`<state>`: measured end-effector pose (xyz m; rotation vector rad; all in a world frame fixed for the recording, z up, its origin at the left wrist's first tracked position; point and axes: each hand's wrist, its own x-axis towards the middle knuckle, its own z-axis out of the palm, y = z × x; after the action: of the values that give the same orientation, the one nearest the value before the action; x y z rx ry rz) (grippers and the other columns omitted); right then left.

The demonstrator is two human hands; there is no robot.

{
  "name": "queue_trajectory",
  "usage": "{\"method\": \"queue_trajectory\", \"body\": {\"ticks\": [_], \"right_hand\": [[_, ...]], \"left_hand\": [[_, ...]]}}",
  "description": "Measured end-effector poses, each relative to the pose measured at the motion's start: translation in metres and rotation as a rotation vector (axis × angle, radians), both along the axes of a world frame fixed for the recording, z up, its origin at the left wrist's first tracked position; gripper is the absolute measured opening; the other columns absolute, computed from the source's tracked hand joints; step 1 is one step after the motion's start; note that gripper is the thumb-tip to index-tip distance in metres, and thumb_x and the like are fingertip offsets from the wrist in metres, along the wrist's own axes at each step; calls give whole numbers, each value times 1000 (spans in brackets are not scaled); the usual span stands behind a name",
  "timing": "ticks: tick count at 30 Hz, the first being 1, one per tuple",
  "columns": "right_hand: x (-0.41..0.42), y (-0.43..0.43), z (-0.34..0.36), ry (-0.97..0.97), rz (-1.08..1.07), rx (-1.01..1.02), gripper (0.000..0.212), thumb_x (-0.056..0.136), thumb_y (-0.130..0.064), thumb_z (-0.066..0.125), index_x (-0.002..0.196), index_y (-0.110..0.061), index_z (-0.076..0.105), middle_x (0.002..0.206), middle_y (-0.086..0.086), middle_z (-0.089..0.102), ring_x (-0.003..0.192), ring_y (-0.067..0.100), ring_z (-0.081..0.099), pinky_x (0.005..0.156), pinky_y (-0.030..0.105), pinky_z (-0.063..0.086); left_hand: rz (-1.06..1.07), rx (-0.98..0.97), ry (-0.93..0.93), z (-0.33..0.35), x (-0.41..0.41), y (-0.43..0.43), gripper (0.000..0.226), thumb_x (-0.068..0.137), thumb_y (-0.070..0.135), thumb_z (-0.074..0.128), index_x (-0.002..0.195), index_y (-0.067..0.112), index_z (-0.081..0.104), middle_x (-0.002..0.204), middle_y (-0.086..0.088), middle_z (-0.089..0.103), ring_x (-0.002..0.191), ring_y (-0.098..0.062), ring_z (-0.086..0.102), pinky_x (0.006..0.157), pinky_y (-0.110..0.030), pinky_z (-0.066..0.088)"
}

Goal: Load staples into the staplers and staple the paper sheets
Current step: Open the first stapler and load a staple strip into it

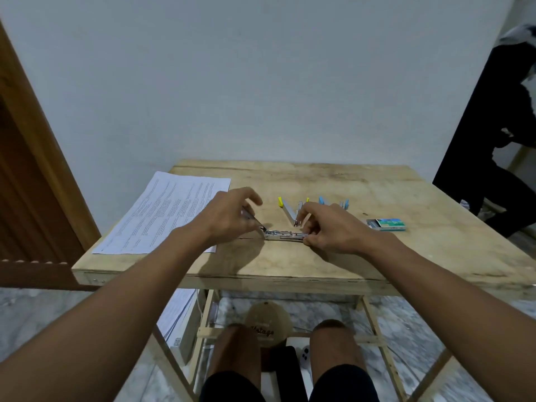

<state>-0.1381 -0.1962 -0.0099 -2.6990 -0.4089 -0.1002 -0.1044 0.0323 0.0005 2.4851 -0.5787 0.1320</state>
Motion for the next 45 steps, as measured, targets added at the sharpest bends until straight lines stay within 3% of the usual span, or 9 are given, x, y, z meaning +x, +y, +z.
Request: {"method": "queue_trajectory", "body": {"ticks": [4, 6, 8, 11, 14, 21, 31, 37, 45], "right_hand": [[0, -3, -2, 20, -22, 70, 34, 78, -9, 74, 105, -17, 55, 83, -5, 72, 79, 10, 66, 81, 42, 55], [-1, -5, -2, 32, -29, 93, 34, 79, -9, 74, 105, -18, 54, 82, -6, 72, 78, 8, 66, 81, 41, 55], [-2, -5, -3, 34, -33, 105, 35, 78, -9, 75, 104, -19, 53, 82, -6, 73, 77, 7, 66, 82, 40, 55], [-3, -5, -2, 45, -55, 134, 40, 77, -10, 76, 106, -18, 51, 83, -5, 74, 77, 8, 67, 81, 38, 55], [-4, -5, -1, 69, -87, 155, 46, 77, -10, 77, 113, -17, 49, 86, -7, 71, 81, 9, 66, 79, 30, 53], [-4, -7, -1, 75, -107, 157, 49, 77, -10, 77, 114, -19, 46, 81, -12, 67, 72, -4, 58, 63, 15, 40], [-5, -7, -2, 72, -137, 195, 51, 77, -10, 77, 113, -21, 43, 89, -5, 68, 81, 9, 63, 63, 13, 41], [-7, -4, 0, 72, -135, 155, 54, 76, -9, 77, 116, -18, 42, 93, 1, 73, 87, 15, 66, 83, 33, 54], [-7, -3, -2, 67, -156, 201, 54, 76, -6, 76, 115, -20, 41, 93, 1, 72, 85, 14, 66, 77, 27, 52]], "left_hand": [[-28, -194, -69, -10, -4, -16, 77, 77, 4, 75, 138, 28, 35, 104, -2, 63, 85, -19, 68, 81, -38, 56], [-4, -302, -72, -14, -6, -22, 88, 76, 3, 77, 142, 30, 25, 101, 0, 61, 87, -17, 66, 77, -29, 56], [2, -395, -52, -14, -9, -28, 82, 76, 4, 78, 140, 27, 32, 96, 5, 60, 82, -13, 66, 69, -20, 55], [-70, -249, -61, -16, -8, -36, 45, 73, 9, 81, 114, 18, 65, 89, 2, 69, 83, -13, 65, 76, -21, 53], [-118, -72, -119, -21, -3, -45, 24, 77, 13, 78, 101, 16, 77, 92, 0, 75, 87, -15, 65, 82, -29, 50], [-193, 166, -301, -33, 8, -53, 18, 87, 14, 65, 99, 14, 77, 94, -9, 75, 85, -29, 66, 73, -41, 51], [-155, 442, -339, -22, 2, -64, 25, 89, 13, 56, 103, 18, 75, 92, -11, 71, 84, -31, 61, 63, -33, 37], [-150, 595, -352, -15, -9, -72, 26, 92, 7, 49, 105, 7, 71, 97, -16, 69, 91, -35, 61, 67, -36, 36], [-122, 503, -310, -12, -10, -68, 26, 92, 11, 54, 114, 12, 68, 105, -13, 70, 97, -33, 61, 71, -34, 40]]}}
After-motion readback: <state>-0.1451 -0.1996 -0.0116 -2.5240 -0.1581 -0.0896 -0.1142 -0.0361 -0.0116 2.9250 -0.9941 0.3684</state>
